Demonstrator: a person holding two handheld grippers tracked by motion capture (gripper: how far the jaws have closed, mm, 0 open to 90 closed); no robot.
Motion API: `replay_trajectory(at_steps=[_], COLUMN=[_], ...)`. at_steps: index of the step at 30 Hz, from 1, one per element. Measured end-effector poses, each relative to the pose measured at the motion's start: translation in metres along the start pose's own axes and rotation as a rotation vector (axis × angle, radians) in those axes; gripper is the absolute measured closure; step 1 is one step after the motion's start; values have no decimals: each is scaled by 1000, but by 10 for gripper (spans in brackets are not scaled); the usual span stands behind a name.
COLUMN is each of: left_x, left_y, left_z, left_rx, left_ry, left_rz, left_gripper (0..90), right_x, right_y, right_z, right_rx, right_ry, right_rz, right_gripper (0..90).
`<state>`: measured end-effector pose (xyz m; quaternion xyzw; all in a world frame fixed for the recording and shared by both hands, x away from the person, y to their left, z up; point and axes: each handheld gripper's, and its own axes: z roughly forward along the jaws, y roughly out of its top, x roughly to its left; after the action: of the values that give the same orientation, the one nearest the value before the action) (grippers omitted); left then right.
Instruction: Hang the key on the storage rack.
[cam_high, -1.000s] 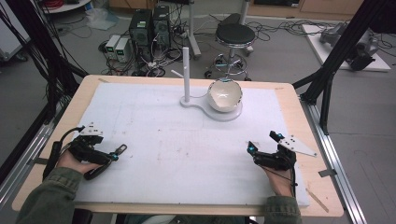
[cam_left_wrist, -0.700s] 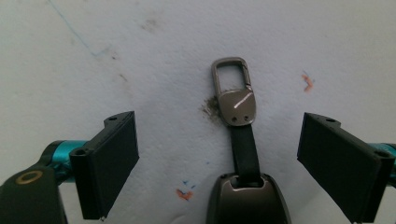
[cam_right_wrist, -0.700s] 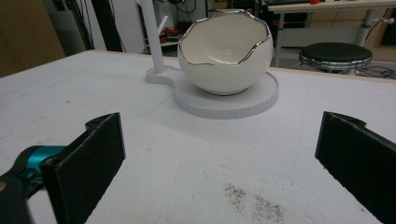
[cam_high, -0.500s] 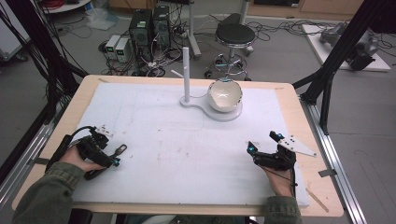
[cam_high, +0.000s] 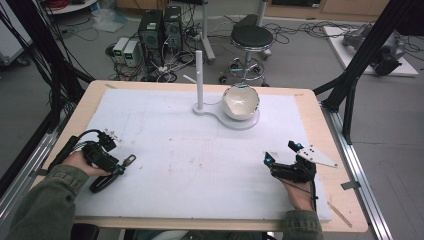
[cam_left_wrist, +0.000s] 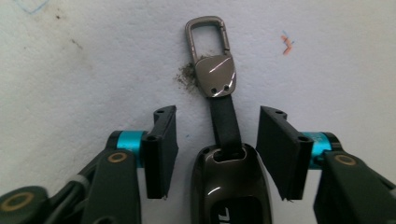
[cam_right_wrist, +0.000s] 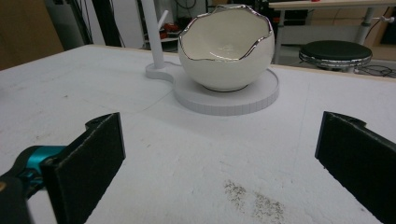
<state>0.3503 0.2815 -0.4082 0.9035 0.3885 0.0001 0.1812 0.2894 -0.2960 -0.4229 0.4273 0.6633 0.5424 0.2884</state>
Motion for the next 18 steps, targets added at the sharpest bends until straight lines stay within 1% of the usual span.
replay_trajectory(at_steps=[2, 3, 5, 6, 10, 11, 13, 14, 15, 17, 18], left_x=[0, 0, 0, 2, 5, 5, 3, 2, 0, -1, -2], left_y=[0, 1, 1, 2, 3, 5, 7, 8, 11, 12, 12], left_z=[0, 1, 1, 1, 1, 1, 2, 2, 2, 3, 3], left_rx=[-9, -15, -14, -10, -2, 14, 22, 34, 56, 62, 69], left_ry=[0, 11, 12, 12, 17, 34, 40, 46, 63, 68, 77], left_rz=[-4, 14, 14, 5, 0, 10, 17, 23, 39, 37, 43], left_gripper=[528, 534, 549, 566, 682, 719, 721, 723, 724, 726, 733], right_x=[0, 0, 0, 0, 0, 1, 0, 1, 1, 0, 0], right_y=[0, 0, 0, -1, -1, -1, -1, -1, -1, 0, 0], right_z=[0, 0, 1, 1, 2, 2, 1, 1, 1, 0, 0], right_rx=[-1, 0, 4, 5, 10, 8, 9, 9, 8, 5, 1], right_ry=[1, 1, -4, -11, -9, -11, -12, -9, -11, -12, -12], right_rz=[5, 7, 2, -1, -6, -7, -4, -1, -2, -6, -7], right_gripper=[5, 5, 5, 5, 5, 5, 5, 5, 5, 5, 5])
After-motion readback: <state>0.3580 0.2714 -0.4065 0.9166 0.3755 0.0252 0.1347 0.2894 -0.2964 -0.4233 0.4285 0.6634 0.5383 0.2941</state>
